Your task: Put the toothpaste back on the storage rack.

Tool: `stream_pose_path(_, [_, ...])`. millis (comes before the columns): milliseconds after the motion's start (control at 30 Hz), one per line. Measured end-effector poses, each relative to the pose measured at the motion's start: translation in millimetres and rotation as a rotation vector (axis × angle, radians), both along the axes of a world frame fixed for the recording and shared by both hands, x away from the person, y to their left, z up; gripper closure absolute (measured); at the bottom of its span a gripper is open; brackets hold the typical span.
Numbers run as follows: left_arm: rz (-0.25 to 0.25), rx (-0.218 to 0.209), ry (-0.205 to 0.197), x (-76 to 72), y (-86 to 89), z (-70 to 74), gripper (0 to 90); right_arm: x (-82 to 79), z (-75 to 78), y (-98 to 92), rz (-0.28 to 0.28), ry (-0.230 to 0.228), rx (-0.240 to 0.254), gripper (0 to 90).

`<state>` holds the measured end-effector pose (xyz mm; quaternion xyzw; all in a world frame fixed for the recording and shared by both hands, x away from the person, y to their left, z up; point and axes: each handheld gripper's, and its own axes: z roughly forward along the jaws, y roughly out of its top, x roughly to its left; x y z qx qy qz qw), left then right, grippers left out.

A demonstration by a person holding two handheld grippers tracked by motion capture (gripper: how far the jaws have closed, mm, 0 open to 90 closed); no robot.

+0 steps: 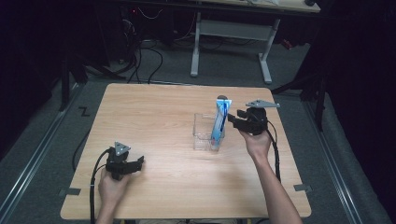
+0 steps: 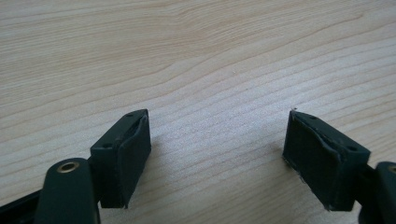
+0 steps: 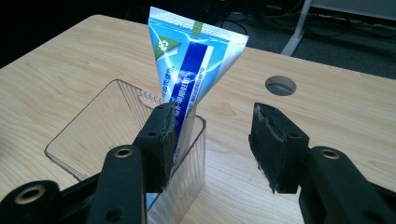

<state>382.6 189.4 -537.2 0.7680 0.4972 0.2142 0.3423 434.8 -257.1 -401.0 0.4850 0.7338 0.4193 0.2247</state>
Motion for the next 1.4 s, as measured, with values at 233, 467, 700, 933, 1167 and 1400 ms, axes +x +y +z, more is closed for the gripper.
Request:
stream_pose_path(233, [-0.001, 0.0, 0.001, -0.1, 0.0, 0.0, 23.2, -4.7, 2.7, -6.8, 0.001, -0.005, 0.024, 50.7])
stream_pose_path(467, [-0.001, 0.0, 0.0, -0.2, 0.0, 0.0, 23.2, -10.4, 4.9, -11.9, 0.002, -0.015, 0.03, 50.7])
stream_pose_path(700, [-0.001, 0.0, 0.001, -0.2, 0.0, 0.1, 23.2, -17.7, 8.5, -17.3, 0.0, -0.028, 0.023, 50.7])
stream_pose_path(933, [-0.001, 0.0, 0.0, -0.2, 0.0, 0.0, 23.2, -23.2, 9.6, -24.1, -0.009, -0.036, 0.029, 50.9])
stream_pose_path(1167, [-0.001, 0.0, 0.0, -0.2, 0.0, 0.0, 23.2, -28.3, 7.9, -29.8, -0.013, -0.036, 0.026, 50.8])
stream_pose_path(1400, [-0.001, 0.0, 0.001, -0.3, 0.0, 0.1, 23.2, -35.0, 6.5, -38.4, -0.025, -0.038, 0.037, 50.9])
